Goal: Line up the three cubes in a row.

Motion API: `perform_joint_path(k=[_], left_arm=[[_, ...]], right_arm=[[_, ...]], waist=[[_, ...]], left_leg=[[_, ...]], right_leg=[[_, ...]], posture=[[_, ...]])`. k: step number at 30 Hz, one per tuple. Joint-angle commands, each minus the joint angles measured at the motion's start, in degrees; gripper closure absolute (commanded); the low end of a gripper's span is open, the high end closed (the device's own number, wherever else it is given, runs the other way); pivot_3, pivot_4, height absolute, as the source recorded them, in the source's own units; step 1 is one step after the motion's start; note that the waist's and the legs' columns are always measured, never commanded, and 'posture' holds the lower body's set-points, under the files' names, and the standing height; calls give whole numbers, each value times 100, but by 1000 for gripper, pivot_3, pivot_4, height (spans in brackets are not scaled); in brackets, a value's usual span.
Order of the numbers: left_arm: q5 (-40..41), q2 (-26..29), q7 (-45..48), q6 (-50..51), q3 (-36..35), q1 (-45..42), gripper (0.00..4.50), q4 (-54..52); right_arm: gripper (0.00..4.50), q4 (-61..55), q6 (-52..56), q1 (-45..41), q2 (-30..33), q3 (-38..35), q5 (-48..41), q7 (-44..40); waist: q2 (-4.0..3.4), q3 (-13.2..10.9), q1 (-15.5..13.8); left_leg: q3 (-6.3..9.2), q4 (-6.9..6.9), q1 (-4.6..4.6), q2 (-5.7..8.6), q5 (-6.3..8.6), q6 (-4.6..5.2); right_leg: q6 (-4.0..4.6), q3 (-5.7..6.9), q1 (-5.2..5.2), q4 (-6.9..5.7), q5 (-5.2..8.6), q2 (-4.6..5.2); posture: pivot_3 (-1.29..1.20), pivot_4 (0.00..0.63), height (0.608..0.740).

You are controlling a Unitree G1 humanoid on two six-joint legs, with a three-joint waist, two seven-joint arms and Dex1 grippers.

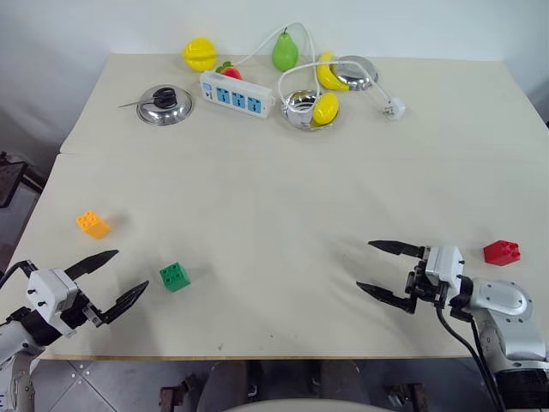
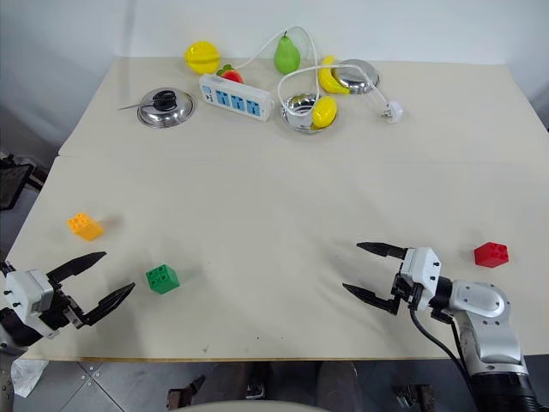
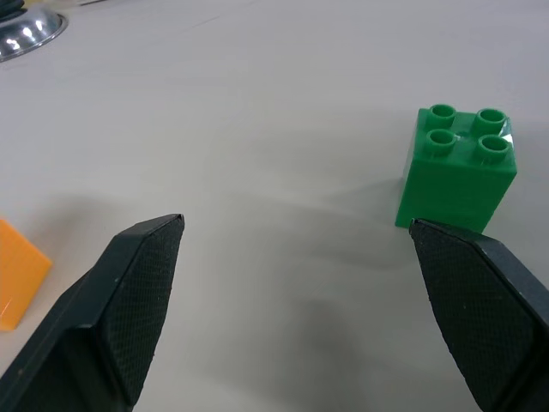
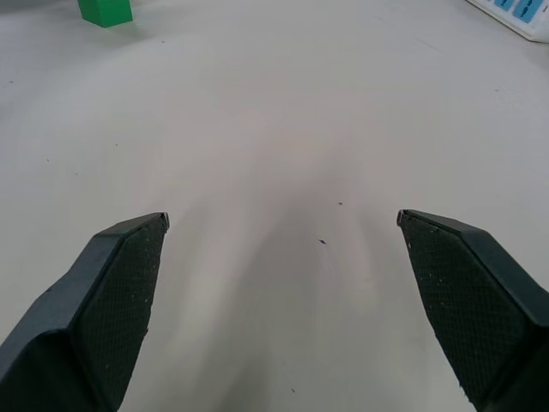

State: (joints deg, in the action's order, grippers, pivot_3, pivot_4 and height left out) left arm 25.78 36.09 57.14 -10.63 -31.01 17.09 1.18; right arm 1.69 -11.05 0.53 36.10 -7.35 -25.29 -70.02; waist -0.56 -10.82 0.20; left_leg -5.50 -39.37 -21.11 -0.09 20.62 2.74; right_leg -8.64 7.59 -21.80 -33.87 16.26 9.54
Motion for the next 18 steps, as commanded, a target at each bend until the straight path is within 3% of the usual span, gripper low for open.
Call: perform_joint_path(k=[1, 4, 9, 13, 18], left_arm=[[9, 41, -141, -13, -139, 83, 29, -75], [454, 97, -271, 611, -172, 148, 29, -722], [1997, 411, -677, 2411, -253, 91, 29, -2122], [1796, 684, -827, 3061, 1120, -967, 29, -2844], [1051, 465, -622, 3150, 2542, -2296, 29, -2297]], right_arm=[[0, -100, -6, -23, -30, -76, -111, 53], [0, -340, 99, 102, -79, -322, -244, 387], [0, -1098, 578, 528, -20, -921, -679, 977], [0, -2002, 1005, 1404, -144, -2003, -1085, 1824], [0, -2360, 885, 2364, -737, -3282, -1138, 2735]], waist=[[0, 0, 0], [1, 0, -7], [1, 0, -28], [-30, 9, -178], [-29, 17, -171]], left_leg=[[0, 0, 0, 0, 0, 0], [1, 0, 0, -1, 0, 0], [19, -7, -1, 0, 0, 0], [24, -8, 3, 9, 0, 0], [9, -10, 6, 18, 0, 0]], right_leg=[[0, 0, 0, 0, 0, 0], [0, 0, 1, -1, 0, 0], [0, 1, 13, 1, 0, 5], [0, 2, 20, -1, 0, 6], [-3, -6, 19, -4, -2, -9]], posture=[[0, 150, 740], [0, 150, 740], [0, 150, 740], [0, 150, 740], [0, 150, 740]])
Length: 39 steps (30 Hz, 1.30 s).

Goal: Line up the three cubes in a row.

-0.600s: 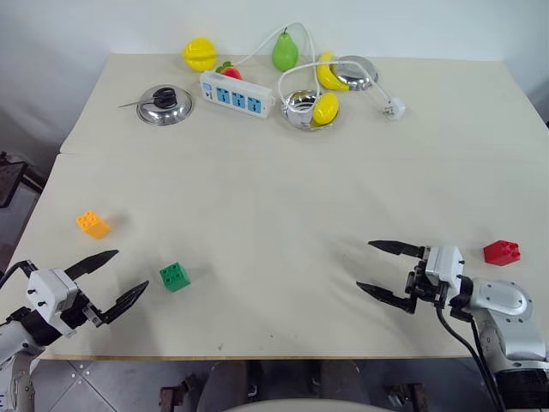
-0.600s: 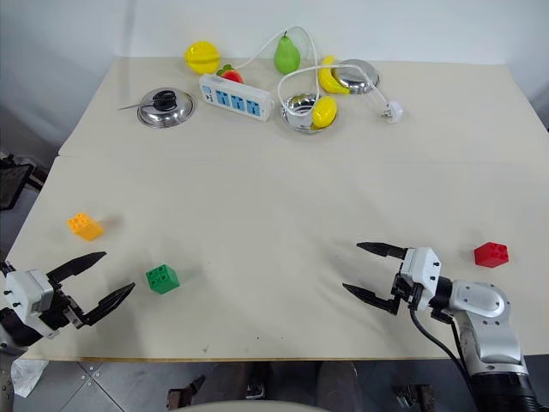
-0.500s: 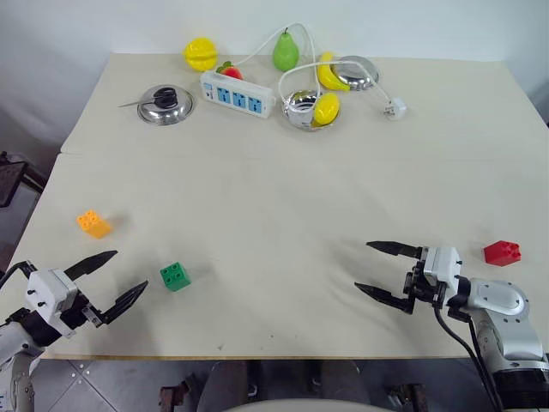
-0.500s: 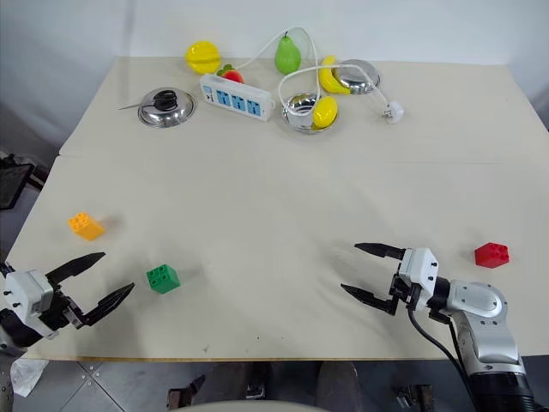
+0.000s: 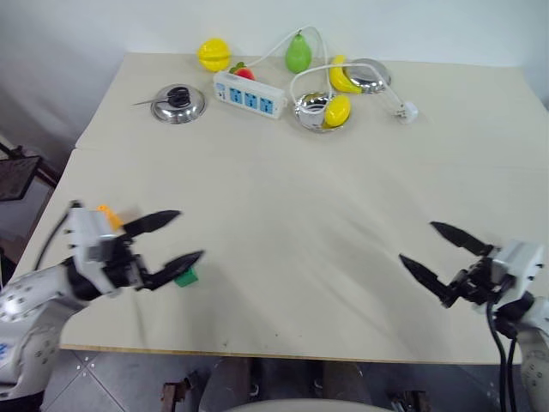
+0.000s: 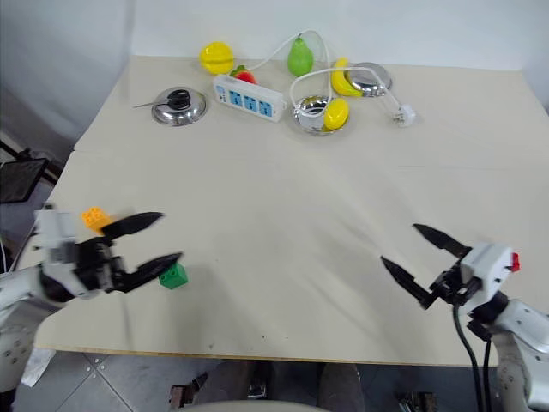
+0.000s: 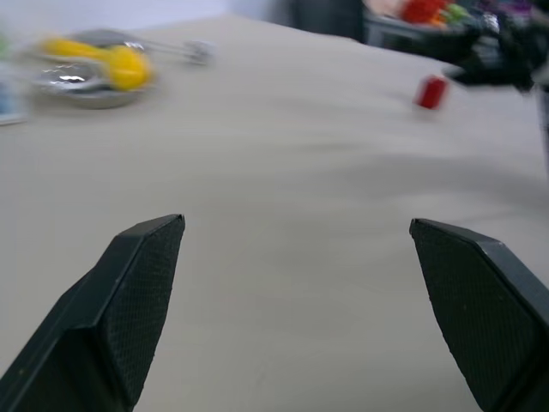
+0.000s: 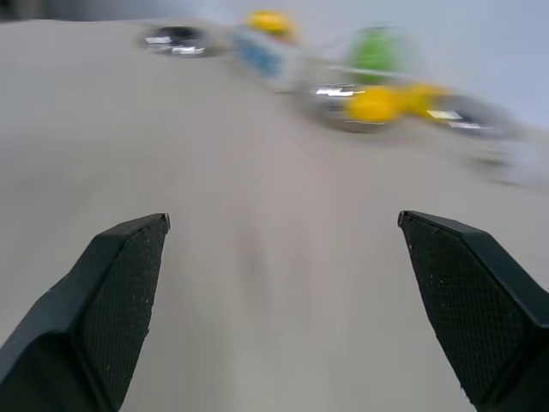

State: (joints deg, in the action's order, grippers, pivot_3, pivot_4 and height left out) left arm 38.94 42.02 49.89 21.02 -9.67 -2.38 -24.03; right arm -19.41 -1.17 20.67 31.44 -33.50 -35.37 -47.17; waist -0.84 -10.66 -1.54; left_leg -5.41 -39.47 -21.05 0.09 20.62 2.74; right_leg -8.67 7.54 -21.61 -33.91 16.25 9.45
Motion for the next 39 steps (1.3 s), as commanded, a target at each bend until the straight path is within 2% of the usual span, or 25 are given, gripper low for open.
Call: perform_joint_path(k=[1, 5, 8, 12, 14, 17, 20, 24, 30, 36, 39], left_arm=[[-311, -209, 183, -20, 568, -555, 29, 346], [-477, -509, 518, 80, 1221, -1268, 29, 712], [-488, -542, 678, 133, 1336, -1291, 29, 698], [-529, -471, 764, 159, 1307, -1188, 29, 554], [-438, -432, 741, 278, 1212, -1118, 29, 433], [-402, -450, 643, 363, 1105, -1008, 29, 309], [-438, -487, 554, 406, 1083, -943, 29, 172], [-463, -468, 433, 479, 1052, -822, 29, -35], [-491, -377, 270, 582, 880, -590, 29, -297], [-486, -350, 182, 600, 788, -560, 29, -339], [-536, -349, 164, 565, 757, -562, 0, -321]], right_arm=[[0, -288, -136, 535, -407, -850, -130, 560], [0, -230, 73, 1413, -1109, -1444, 276, 1521], [0, -237, 323, 1634, -1319, -1540, 491, 2086], [0, -610, 1183, 1682, -958, -1610, 337, 2530], [0, -728, 1758, 1594, -389, -1758, 79, 2459], [0, -630, 2925, 1321, 403, -1996, -353, 2731], [0, -170, 4321, 632, 1292, -1978, -958, 2892], [0, 444, 4980, -222, 1855, -1567, -895, 2888], [0, 1469, 5482, -1343, 2289, -773, -356, 3024], [0, 1718, 5834, -1925, 2179, -326, -156, 3000], [618, 1650, 5926, -1924, 2142, -220, -71, 2940]], waist=[[-2, 1, 8], [-8, 5, 23], [-12, 6, 105], [-17, 5, 205], [-18, 5, 198], [-18, 5, 181], [-13, 5, 157], [-13, 5, 102], [-14, 6, 60], [-16, 7, 14], [-16, 7, 10]], left_leg=[[-1, 2, 0, 1, 0, 0], [-8, 5, 0, 0, 0, -12], [-15, 6, 7, -9, 1, -17], [-41, 8, 30, -35, 2, -18], [-54, 13, 46, -35, 2, -18], [-70, 14, 60, -37, 3, -14], [-63, 14, 59, -40, 3, -12], [-53, 15, 50, -35, 1, -8], [-56, 22, 34, -18, 0, 2], [-49, 15, 1, -11, -6, 13], [-45, 11, -12, -10, -6, 13]], right_leg=[[0, 0, -1, 0, 0, -2], [6, -4, -6, 5, 4, -25], [7, -17, -6, 4, 4, -27], [6, -49, -5, -4, 4, -27], [6, -69, -5, -11, 4, -26], [6, -92, -4, -8, 4, -21], [13, -105, -5, 0, 7, -13], [18, -116, -6, 2, 10, -5], [12, -65, -15, -6, 7, -4], [-3, -51, -31, 2, -2, -2], [-5, -43, -37, 2, -2, -2]], posture=[[0, 150, 740], [0, 150, 740], [0, 150, 740], [0, 150, 740], [0, 150, 740], [0, 150, 740], [0, 150, 740], [0, 150, 740], [0, 150, 740], [0, 150, 740], [0, 150, 740]])
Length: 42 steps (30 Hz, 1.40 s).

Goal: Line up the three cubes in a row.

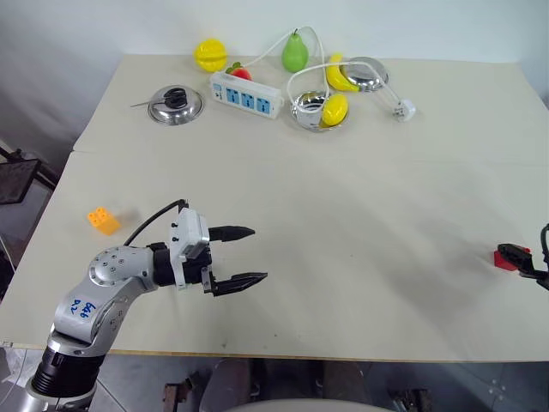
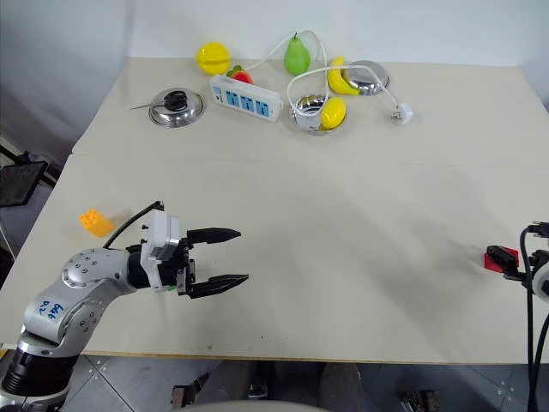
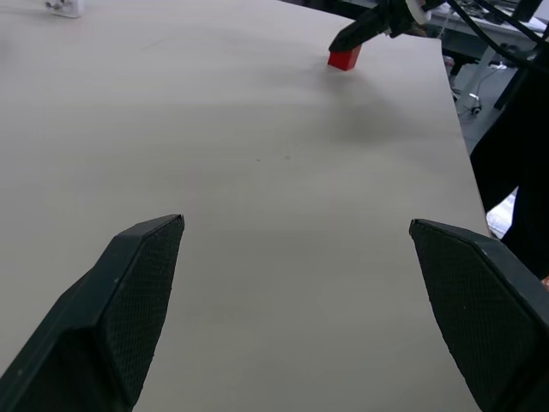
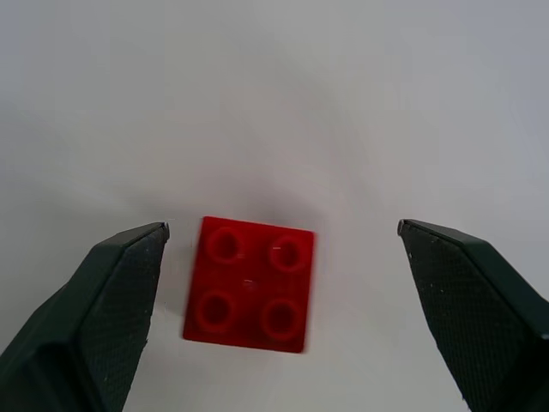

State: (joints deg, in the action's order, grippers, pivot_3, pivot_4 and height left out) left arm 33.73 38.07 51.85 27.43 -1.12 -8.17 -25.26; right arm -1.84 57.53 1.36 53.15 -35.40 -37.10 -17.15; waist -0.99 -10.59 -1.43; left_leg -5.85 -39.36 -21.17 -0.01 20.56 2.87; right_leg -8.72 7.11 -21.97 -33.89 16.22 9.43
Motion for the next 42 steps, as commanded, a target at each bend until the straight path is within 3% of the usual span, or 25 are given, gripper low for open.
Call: perform_joint_path(k=[1, 7, 11, 15, 21, 25, 31, 37, 40, 42], left_arm=[[-33, 41, -40, -88, -101, 12, 0, -189], [-91, 51, -35, -159, -128, -34, 0, -120], [-120, 91, 13, -272, -230, -22, 0, -21], [0, 124, 282, -500, -440, 88, 0, 212], [-87, 193, 671, -731, -548, 173, 0, 728], [-101, 186, 674, -799, -593, 237, 0, 628], [-170, 125, 707, -1126, -694, 353, 0, 562], [-204, 46, 692, -1517, -776, 340, 0, 668], [1, 30, 534, -1502, -1170, 461, 0, 644], [48, 40, 399, -1559, -1574, 670, 0, 632]], right_arm=[[936, -102, 53, 2, -36, -17, 138, -82], [2965, -266, 228, -57, -41, -77, 145, -186], [3000, -837, -65, -148, 307, 298, -41, -1177], [3000, -1340, -2512, -198, 866, 1520, 439, -3933], [3000, 571, -4790, -2580, 383, 3950, 1760, -6232], [3000, 2102, -5962, -3806, -216, 4844, 2559, -7041], [3000, 3317, -6670, -4429, -512, 5318, 2855, -7535], [1041, 3600, -6891, -4595, -583, 5221, 2731, -7535], [39, 3327, -7215, -4457, -476, 4828, 2166, -7535], [39, 2967, -7253, -4220, -386, 4444, 1467, -7535]], waist=[[0, 0, 0], [0, 0, 6], [0, 0, 10], [-1, -2, 64], [29, -18, 184], [30, -21, 164], [30, -21, 160], [29, -22, 168], [28, -23, 178], [27, -23, 177]], left_leg=[[1, 0, -1, 0, 0, 0], [-1, 0, -1, 1, 0, 0], [-1, 0, -1, -1, -1, -1], [-11, 0, 2, -4, -1, -3], [-7, -20, 0, -19, -2, -16], [0, -34, -7, -22, -2, -16], [39, -38, -26, -8, -2, -16], [55, -61, -24, -11, -2, -16], [54, -62, -21, -13, -2, -16], [56, -60, -21, -15, -2, -16]], right_leg=[[0, 2, 0, 0, 0, 0], [-3, 2, 1, 1, -2, -1], [-4, 1, -1, 2, -2, -3], [-7, -7, -5, 4, -3, -12], [-7, -6, -1, 2, -3, -26], [-7, 3, -1, -1, -3, -24], [-5, 41, 5, 2, -3, -4], [-5, 54, 26, -4, -3, -3], [-5, 52, 27, -7, -3, -3], [-5, 53, 26, -6, -2, -4]], posture=[[0, 150, 740], [0, 150, 740], [0, 150, 740], [0, 150, 740], [0, 150, 740], [0, 150, 740], [0, 150, 740], [0, 150, 740], [0, 150, 740], [0, 150, 740]])
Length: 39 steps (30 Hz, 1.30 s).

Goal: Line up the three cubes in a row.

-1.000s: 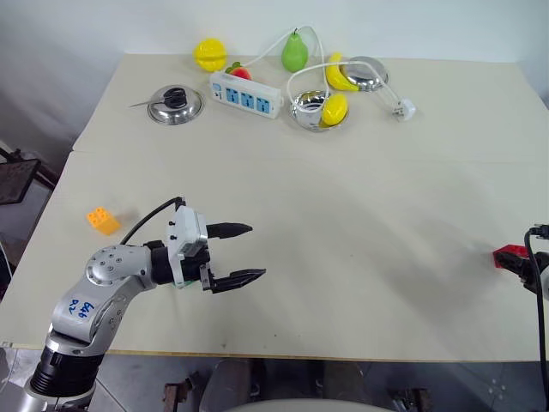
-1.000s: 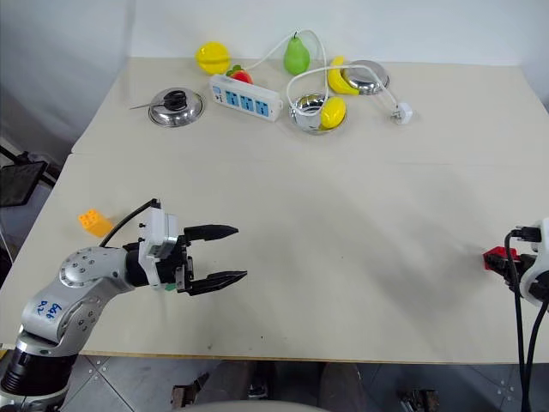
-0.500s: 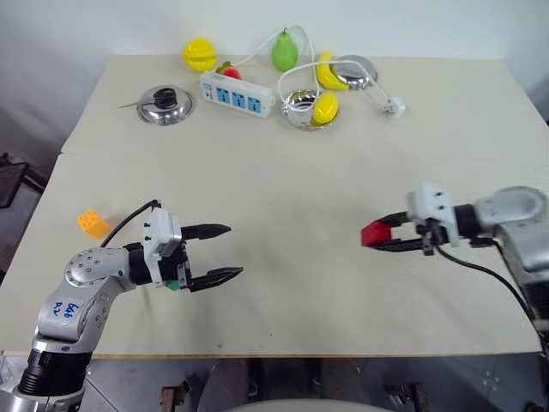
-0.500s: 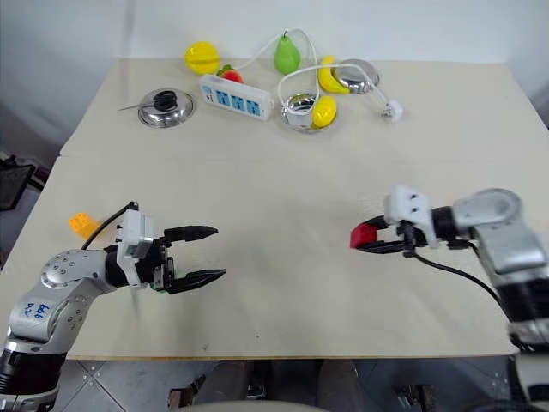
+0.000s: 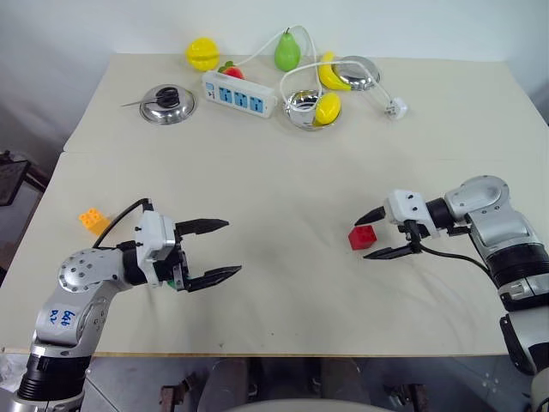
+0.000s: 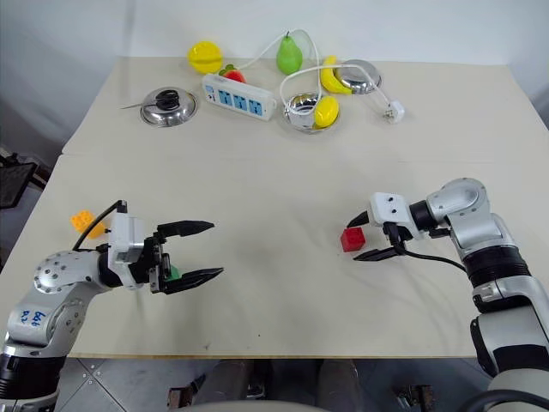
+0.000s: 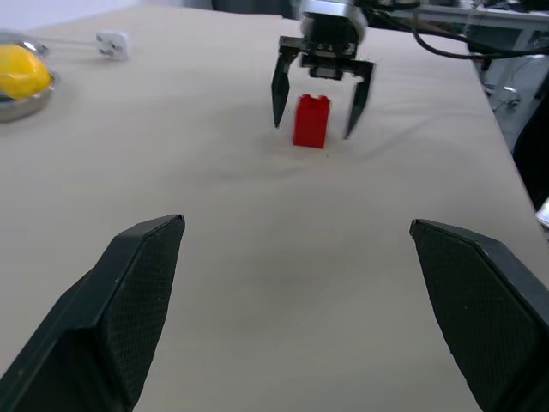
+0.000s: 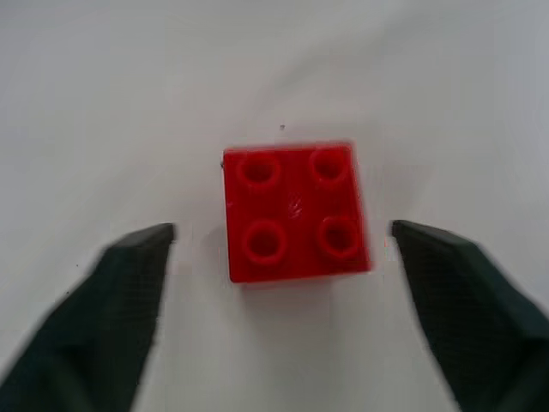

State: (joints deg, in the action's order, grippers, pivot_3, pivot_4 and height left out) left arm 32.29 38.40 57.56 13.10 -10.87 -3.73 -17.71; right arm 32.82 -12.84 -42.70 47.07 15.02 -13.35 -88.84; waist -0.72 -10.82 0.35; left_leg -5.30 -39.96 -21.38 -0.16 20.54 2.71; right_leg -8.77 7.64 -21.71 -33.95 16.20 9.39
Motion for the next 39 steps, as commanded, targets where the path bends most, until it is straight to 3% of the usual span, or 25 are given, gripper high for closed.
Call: perform_joint_path(k=[1, 5, 9, 17, 22, 26, 33, 37, 39], left_arm=[[194, 17, -201, -178, -846, 415, 0, -105], [238, -27, -267, -376, -1736, 1202, 0, -27], [354, -441, -251, -710, -2812, 2377, 0, 409], [258, -886, 75, -1350, -3276, 3499, 0, 1444], [212, -818, 200, -1419, -2715, 3273, 0, 980], [-141, -577, 159, -1343, -1856, 2684, 0, 546], [-778, -342, 20, -1345, -889, 1655, 0, 1065], [-726, -246, 163, -1327, -776, 1454, 885, 1340], [-728, -147, 267, -1312, -738, 1395, 1575, 1420]], right_arm=[[39, -743, -169, 377, 264, -802, -1334, -366], [39, -1831, 540, 1292, 331, -1463, -2159, -252], [39, -2969, 1010, 2445, 17, -1839, -2684, 255], [39, -3941, 1266, 3420, -719, -2110, -2788, 940], [39, -3660, 787, 3516, -877, -2332, -2485, 856], [39, -3334, 564, 3730, -698, -2552, -2413, 455], [39, -3244, 423, 4178, -523, -2899, -2355, 308], [0, -3436, 461, 4402, -509, -3102, -2401, 351], [0, -3490, 465, 4505, -494, -3210, -2389, 371]], waist=[[0, 0, -2], [2, -1, -14], [6, -1, -10], [17, 0, -60], [16, 0, -130], [15, 1, -178], [10, 2, -82], [10, 2, -15], [11, 2, -20]], left_leg=[[1, 1, 0, 0, 1, -1], [3, 7, 1, -1, 5, -3], [2, 4, 10, -1, 13, 2], [-4, -4, 19, -5, 49, -26], [-7, -4, 18, 1, 57, -22], [-6, -3, 18, 4, 56, -20], [-15, 1, 19, 1, 40, 11], [-18, 1, 21, -5, 40, 11], [-18, -1, 22, -5, 39, 12]], right_leg=[[0, 1, 0, 0, 0, 0], [1, 5, 4, 10, 1, 1], [1, 3, 14, 10, 1, 6], [6, -2, 6, 18, 3, 23], [11, -7, 0, 16, 4, 37], [12, -4, 2, 13, 2, 32], [11, 0, 10, 3, 2, 9], [11, 0, 10, 3, 2, 4], [11, -1, 10, 3, 2, 4]], posture=[[0, 150, 740], [0, 150, 740], [0, 150, 740], [0, 150, 740], [0, 150, 740], [0, 150, 740], [0, 150, 740], [0, 150, 740], [0, 150, 740]])
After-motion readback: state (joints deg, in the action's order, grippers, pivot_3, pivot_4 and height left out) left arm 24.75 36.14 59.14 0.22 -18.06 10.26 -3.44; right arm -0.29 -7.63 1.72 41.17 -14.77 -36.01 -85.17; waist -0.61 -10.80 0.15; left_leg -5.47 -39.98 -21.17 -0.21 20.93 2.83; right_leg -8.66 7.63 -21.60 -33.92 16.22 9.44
